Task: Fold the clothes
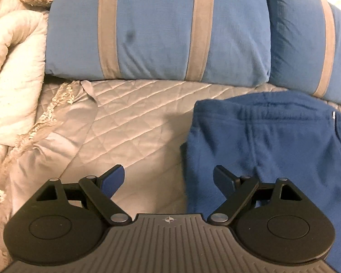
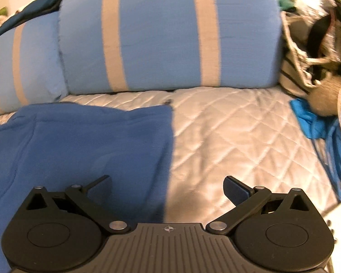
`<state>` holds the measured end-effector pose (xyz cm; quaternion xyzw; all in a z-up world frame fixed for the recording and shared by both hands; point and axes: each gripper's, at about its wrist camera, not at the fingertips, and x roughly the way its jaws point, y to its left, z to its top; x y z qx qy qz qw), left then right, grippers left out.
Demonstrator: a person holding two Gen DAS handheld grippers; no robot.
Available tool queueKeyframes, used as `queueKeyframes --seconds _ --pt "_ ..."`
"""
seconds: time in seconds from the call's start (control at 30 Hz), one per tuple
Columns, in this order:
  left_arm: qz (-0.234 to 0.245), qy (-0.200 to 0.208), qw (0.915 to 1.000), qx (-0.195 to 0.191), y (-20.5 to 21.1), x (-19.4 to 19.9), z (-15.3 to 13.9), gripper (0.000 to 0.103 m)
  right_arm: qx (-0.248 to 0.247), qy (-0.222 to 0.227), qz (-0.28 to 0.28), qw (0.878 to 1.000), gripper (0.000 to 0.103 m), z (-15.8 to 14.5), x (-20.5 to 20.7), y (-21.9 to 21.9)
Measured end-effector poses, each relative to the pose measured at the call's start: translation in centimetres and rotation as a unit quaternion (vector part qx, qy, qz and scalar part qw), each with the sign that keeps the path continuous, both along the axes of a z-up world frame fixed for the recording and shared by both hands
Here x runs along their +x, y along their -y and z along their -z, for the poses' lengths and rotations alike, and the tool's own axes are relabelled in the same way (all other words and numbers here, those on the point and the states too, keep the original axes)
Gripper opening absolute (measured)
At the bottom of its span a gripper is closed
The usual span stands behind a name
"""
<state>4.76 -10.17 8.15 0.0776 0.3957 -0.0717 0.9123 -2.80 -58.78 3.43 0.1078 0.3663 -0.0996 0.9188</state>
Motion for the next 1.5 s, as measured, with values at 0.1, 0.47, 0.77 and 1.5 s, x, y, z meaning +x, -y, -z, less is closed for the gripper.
queueKeyframes --seconds 0.1,0.47,0.77,1.5 --pt "0.015 -0.011 0.9998 -0.001 -0.5 -0.3 0.0 0.086 -0.014 -0.017 0.02 1.0 0.103 -0.1 -0.1 0.6" --pt "0.063 -0.122 0.9781 -0.156 -3.5 0.1 2.8 0.086 0.124 -0.036 0.017 0.991 0.103 0.7 0.1 2.3" --pt "0.007 -0.18 0.9411 -0.287 -6.5 1.5 5.9 0.101 0.129 -0.085 0.043 0.987 0.103 3.8 1.3 1.0" --pt "0.056 -0.236 0.8484 -0.47 -8.3 4.2 8.9 0.102 0.352 -0.001 0.002 0.936 0.103 5.0 0.2 6.7"
